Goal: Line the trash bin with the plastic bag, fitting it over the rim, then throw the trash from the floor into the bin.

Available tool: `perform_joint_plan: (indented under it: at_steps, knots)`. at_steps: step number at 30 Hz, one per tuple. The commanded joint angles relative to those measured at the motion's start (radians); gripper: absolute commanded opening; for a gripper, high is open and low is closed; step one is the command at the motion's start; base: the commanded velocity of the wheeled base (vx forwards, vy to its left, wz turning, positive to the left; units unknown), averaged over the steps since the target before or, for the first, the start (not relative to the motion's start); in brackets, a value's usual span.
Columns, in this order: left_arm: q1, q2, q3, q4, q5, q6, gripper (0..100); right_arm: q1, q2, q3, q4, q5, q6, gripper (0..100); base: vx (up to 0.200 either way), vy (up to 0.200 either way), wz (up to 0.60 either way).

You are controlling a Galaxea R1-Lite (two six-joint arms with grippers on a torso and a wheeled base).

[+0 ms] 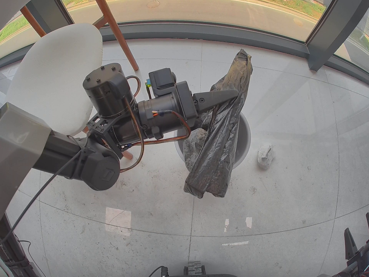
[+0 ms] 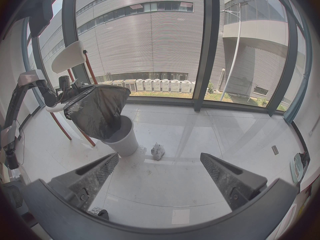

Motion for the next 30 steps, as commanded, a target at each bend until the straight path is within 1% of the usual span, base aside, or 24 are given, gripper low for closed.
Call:
perform_joint_plan:
  at_steps: [1,2,15,17,20,23,25,26,28,30]
  knots:
    - [-0.002,0.014,0.02,-0.003,-0.002,0.007,0,0.0,-0.004,0.018,0.0,0.0,0.0,100,0.0,0.0,0.0]
    - [-0.002,0.014,0.025,-0.003,-0.002,0.007,0,0.0,-0.004,0.018,0.0,0.0,0.0,100,0.0,0.0,0.0]
    - [-0.007,-0.002,0.065,-0.003,0.0,0.013,0,0.002,-0.004,0.018,0.0,0.0,0.0,100,0.2,0.0,0.0]
    - [-0.018,-0.016,0.071,-0.006,0.003,0.047,0,0.002,-0.005,0.018,0.0,0.0,0.0,100,0.2,0.0,0.0]
    - [-0.05,-0.049,0.082,0.003,0.006,0.092,0,0.002,-0.004,0.018,0.0,0.0,0.0,100,0.0,0.0,0.0]
    - [-0.076,-0.08,0.131,0.048,0.044,0.162,0,0.002,-0.004,0.018,0.0,0.0,0.0,100,0.0,0.0,0.0]
    - [-0.102,-0.098,0.158,0.111,0.093,0.247,0,0.002,-0.004,0.018,0.0,0.0,0.0,100,0.0,0.0,0.0]
    - [-0.116,-0.108,0.169,0.161,0.14,0.323,0,0.002,-0.004,0.018,-0.002,0.0,0.0,100,0.0,0.0,0.0]
    - [-0.148,-0.112,0.18,0.235,0.23,0.438,0,0.002,-0.004,0.018,0.0,0.0,0.0,100,0.0,0.0,0.0]
    - [-0.189,-0.115,0.178,0.284,0.345,0.521,0,0.002,-0.004,0.018,-0.002,0.0,0.001,100,0.0,0.0,0.0]
